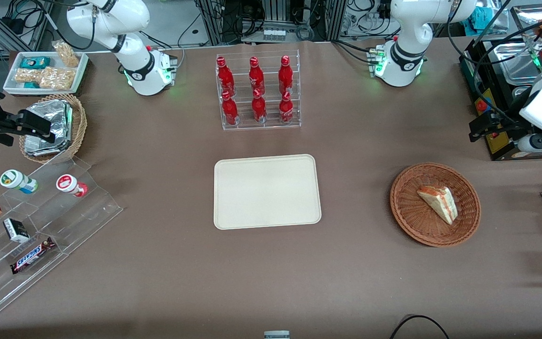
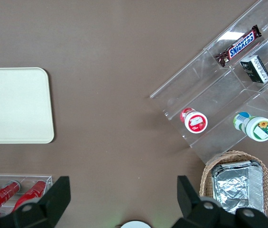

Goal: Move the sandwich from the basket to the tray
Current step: 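Move the left gripper over the sandwich in the wicker basket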

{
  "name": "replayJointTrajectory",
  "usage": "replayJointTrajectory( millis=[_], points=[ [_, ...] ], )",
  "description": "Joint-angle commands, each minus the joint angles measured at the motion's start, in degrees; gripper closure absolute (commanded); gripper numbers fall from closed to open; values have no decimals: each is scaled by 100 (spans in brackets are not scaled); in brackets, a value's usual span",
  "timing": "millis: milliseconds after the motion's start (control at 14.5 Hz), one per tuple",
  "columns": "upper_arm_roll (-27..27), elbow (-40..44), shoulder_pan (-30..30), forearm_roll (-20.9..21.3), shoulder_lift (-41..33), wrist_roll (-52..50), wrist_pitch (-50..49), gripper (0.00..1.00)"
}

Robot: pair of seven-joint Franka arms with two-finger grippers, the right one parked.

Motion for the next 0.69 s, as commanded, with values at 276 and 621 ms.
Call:
replayJointTrajectory(
  millis=[276, 621],
  points=[
    [8, 34, -42, -110, -85, -24, -156, 0],
    [8, -1, -42, -110, -76, -24, -156, 0]
  ],
)
